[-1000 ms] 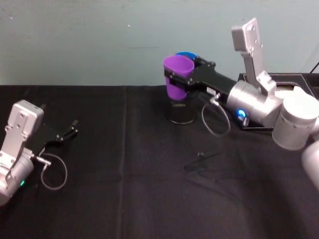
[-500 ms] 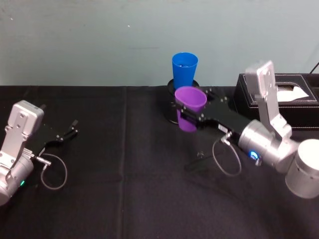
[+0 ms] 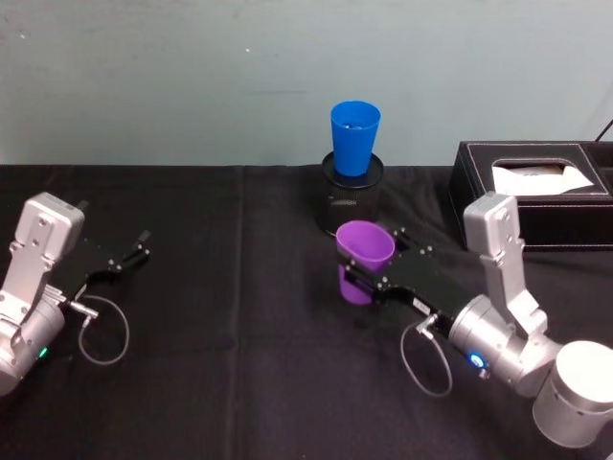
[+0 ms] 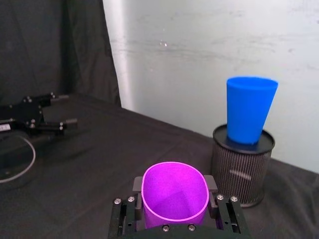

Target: Pick up one cup with a gripper and tap it against the other cup.

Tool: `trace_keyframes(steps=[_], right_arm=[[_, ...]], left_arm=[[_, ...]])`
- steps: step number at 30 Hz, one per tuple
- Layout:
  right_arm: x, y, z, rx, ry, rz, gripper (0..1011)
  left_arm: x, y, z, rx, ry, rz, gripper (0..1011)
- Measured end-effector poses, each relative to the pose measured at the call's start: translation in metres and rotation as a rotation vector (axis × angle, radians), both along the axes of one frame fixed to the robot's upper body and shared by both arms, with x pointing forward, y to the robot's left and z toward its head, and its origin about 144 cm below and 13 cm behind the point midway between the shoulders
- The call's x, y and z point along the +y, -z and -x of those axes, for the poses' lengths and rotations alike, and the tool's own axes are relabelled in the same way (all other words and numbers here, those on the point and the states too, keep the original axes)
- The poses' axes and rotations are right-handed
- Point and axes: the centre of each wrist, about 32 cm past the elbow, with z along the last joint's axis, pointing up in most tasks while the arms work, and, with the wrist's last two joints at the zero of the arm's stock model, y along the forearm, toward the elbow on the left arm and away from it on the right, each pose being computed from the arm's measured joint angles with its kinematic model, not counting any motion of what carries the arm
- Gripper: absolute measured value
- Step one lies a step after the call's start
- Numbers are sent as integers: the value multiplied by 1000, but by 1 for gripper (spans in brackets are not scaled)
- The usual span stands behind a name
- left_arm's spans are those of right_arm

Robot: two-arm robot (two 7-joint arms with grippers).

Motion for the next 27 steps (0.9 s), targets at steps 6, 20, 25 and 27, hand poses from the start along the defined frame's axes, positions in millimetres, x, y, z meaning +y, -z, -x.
trace_keyframes(steps=[6, 20, 25, 27], right_arm=[[3, 12, 2, 12, 3, 15, 724], [5, 23, 5, 11, -1, 27, 724], [5, 26, 5, 18, -3, 25, 724], [5, 26, 5, 18, -3, 25, 724]], left_arm=[[0, 0, 0, 0, 0, 0, 1000], [0, 0, 0, 0, 0, 0, 1000], [0, 0, 0, 0, 0, 0, 1000], [0, 0, 0, 0, 0, 0, 1000]])
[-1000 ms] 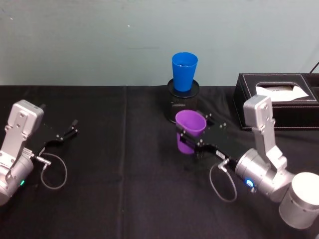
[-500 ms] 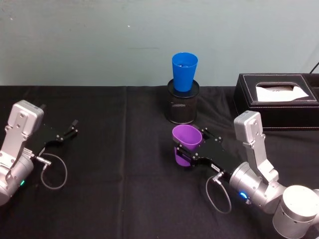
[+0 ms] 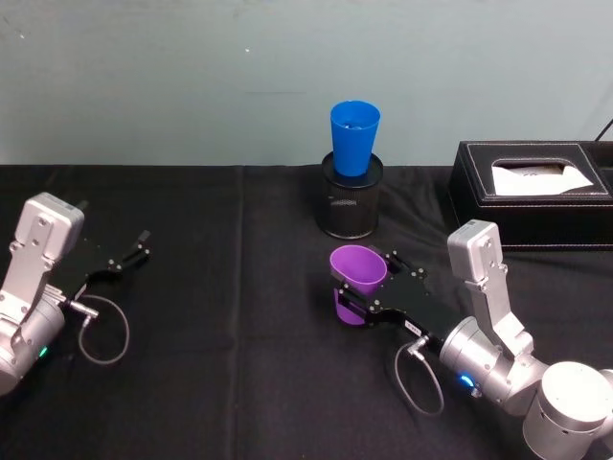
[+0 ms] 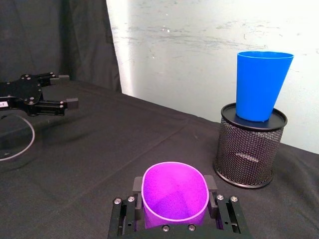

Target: Pick up one cup with a gripper and tap it against the other cup.

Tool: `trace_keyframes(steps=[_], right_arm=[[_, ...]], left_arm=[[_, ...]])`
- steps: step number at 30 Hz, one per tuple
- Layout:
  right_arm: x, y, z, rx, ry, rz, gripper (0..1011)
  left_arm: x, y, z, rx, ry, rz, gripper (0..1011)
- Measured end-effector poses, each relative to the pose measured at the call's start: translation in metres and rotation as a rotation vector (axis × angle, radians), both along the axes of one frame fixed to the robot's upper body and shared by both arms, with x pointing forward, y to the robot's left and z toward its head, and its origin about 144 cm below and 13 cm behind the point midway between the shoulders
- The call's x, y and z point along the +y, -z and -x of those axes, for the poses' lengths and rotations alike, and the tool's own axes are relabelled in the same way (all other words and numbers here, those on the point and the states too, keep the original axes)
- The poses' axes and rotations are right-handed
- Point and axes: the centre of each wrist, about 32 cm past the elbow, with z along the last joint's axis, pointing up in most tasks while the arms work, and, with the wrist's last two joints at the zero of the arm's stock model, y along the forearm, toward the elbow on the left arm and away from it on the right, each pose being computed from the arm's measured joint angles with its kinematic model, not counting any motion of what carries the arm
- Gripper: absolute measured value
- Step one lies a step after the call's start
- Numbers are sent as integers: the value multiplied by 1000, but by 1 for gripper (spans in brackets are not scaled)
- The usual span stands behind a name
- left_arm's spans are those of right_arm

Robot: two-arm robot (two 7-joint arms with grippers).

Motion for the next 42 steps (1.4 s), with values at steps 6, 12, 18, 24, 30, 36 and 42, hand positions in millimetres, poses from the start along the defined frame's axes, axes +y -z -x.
trace_keyframes(steps=[6, 12, 18, 24, 30, 36, 42], right_arm=[[0, -1, 0, -2, -1, 0, 724], [0, -1, 0, -3, -2, 0, 816], [0, -2, 0, -3, -2, 0, 978], [1, -5, 0, -13, -4, -1, 1000], [-1, -26, -3, -76, 10, 1, 1000], [-3, -40, -2, -85, 142, 14, 1000], [-8, -40, -4, -48, 326, 17, 1000]], left_arm=[[0, 0, 0, 0, 0, 0, 1000], [0, 0, 0, 0, 0, 0, 1000], [0, 0, 0, 0, 0, 0, 1000], [0, 0, 0, 0, 0, 0, 1000], [0, 0, 0, 0, 0, 0, 1000], [0, 0, 0, 0, 0, 0, 1000], [0, 0, 0, 0, 0, 0, 1000]])
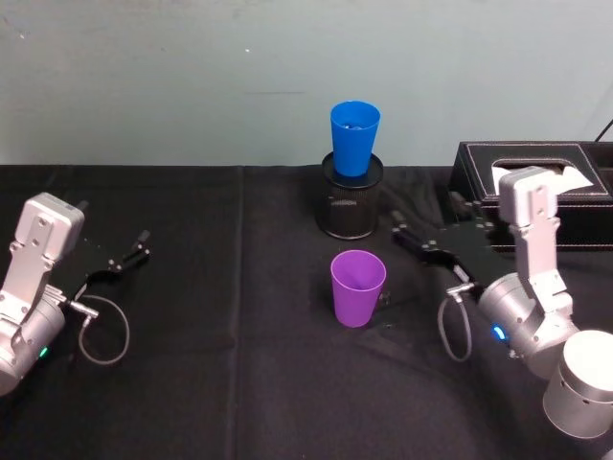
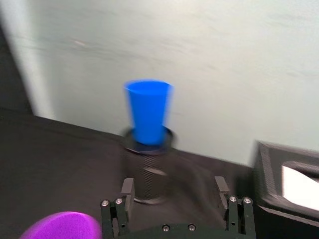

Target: Pick up one cup with a gripper and tap it against the other cup.

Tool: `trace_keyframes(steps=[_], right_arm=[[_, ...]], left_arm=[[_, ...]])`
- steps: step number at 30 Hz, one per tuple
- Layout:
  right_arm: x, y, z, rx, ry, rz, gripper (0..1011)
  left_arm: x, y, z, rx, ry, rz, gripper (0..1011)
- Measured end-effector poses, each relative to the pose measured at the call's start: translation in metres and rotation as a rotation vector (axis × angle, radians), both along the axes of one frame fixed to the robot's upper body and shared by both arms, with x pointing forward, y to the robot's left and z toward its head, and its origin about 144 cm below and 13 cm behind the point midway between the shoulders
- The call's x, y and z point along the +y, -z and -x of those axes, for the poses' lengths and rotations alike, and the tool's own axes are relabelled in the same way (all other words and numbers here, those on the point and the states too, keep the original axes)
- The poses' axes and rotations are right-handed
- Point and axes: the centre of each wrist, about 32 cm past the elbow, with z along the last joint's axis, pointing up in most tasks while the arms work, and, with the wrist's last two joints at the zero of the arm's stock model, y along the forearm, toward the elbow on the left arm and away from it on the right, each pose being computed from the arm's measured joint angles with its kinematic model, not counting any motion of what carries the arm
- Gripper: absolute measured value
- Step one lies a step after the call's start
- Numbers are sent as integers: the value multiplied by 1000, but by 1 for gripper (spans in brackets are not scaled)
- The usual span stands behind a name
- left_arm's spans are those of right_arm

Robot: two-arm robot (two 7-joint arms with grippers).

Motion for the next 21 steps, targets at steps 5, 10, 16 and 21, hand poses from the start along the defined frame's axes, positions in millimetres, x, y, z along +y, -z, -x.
trace_keyframes(steps=[5, 10, 16, 21], right_arm=[[-7, 11, -6, 55, 136, 7, 1000], [-11, 21, -13, 94, 173, 8, 1000], [-11, 28, -16, 106, 166, 12, 1000], [-11, 27, -16, 104, 166, 11, 1000]], left_arm=[[0, 0, 0, 0, 0, 0, 1000], [0, 0, 0, 0, 0, 0, 1000], [0, 0, 0, 0, 0, 0, 1000], [0, 0, 0, 0, 0, 0, 1000]])
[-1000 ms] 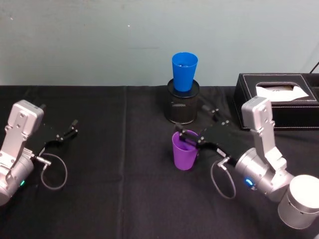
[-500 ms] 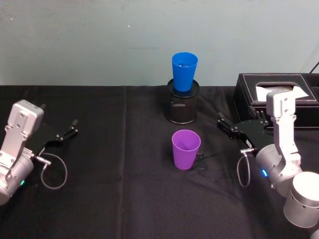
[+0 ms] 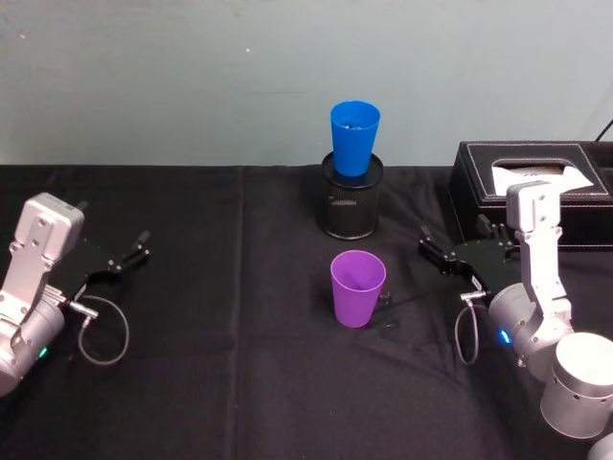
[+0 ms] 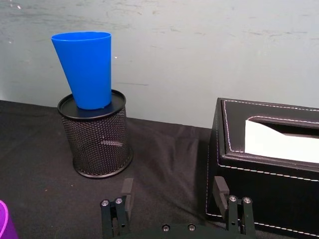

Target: Pick up one cup with a gripper and tap it against the other cup.

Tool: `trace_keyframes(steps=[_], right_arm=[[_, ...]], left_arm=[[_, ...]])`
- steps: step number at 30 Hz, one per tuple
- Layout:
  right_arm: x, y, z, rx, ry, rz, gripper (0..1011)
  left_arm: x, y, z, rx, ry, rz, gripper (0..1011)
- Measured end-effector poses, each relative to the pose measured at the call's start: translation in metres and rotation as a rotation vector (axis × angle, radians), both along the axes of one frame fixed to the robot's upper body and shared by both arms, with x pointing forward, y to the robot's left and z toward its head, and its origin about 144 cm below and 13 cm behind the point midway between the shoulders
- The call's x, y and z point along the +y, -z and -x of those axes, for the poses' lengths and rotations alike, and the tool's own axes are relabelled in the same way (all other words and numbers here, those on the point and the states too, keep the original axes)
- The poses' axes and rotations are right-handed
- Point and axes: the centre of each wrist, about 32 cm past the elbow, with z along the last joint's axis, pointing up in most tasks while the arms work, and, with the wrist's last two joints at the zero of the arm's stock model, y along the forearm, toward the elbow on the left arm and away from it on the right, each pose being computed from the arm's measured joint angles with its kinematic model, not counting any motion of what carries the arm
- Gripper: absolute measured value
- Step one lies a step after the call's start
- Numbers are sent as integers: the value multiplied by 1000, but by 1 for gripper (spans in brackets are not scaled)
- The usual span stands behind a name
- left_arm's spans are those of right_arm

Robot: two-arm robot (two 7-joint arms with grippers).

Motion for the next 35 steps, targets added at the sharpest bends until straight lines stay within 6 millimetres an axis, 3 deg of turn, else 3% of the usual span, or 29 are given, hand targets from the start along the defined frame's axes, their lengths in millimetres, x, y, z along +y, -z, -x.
trace_keyframes(steps=[35], right_arm=[[0, -1, 1, -1, 4, -1, 1000]], left_arm=[[0, 0, 0, 0, 0, 0, 1000]])
